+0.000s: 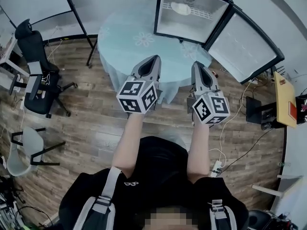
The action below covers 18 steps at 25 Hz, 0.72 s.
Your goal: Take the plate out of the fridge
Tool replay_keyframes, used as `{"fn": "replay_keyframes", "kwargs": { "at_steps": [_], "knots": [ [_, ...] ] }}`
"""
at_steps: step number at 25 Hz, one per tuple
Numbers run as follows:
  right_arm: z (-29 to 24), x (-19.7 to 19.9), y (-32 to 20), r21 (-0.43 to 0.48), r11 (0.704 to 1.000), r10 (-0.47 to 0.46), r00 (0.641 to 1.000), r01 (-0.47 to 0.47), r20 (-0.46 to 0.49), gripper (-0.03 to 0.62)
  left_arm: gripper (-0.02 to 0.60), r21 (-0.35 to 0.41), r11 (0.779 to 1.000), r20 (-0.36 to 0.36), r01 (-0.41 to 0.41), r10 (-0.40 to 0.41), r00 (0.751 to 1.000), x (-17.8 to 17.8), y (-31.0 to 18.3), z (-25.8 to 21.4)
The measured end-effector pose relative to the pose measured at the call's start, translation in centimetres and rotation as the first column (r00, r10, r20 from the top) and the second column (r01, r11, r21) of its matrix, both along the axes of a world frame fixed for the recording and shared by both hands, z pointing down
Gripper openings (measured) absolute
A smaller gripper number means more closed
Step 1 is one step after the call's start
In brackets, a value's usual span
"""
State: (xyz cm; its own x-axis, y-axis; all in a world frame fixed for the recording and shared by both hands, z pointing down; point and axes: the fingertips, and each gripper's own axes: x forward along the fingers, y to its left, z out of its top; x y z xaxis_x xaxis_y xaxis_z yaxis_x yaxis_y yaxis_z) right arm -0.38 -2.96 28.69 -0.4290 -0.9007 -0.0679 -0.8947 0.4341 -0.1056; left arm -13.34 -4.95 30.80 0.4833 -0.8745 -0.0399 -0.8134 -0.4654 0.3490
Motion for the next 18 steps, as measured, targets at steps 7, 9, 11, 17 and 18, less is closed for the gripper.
{"fn": "replay_keyframes", "kwargs": {
  "at_steps": [7,9,11,17,18],
  "knots": [
    [1.9,-0.4,-3.7,-0.035,0.999,-0.012,1.000,0.012,-0.005,0.006,0.003,-0.017,1.000,-0.003,-0.022,0.022,1.000,1.1,-3.3,1.2],
    [2.1,-1.0,-5.4,-0.038,0.999,-0.034,0.999,0.034,-0.002,0.006,0.003,-0.024,1.000,-0.006,-0.001,0.001,1.000,0.4,-4.8,1.4],
    [2.4,-2.0,-7.1,-0.044,0.997,-0.057,0.998,0.057,0.009,0.006,0.003,-0.038,0.999,-0.018,0.018,-0.019,1.000,-0.5,-6.2,1.4],
    [3.7,-5.1,-12.6,-0.074,0.988,-0.136,0.991,0.136,0.004,0.006,0.003,-0.083,0.996,-0.034,0.040,-0.042,0.999,-2.2,-10.9,2.2],
    [4.3,-4.9,-13.7,-0.088,0.987,-0.136,0.991,0.135,0.004,0.006,0.003,-0.100,0.994,-0.025,0.047,-0.050,0.998,-2.3,-11.8,2.8]
  ]
}}
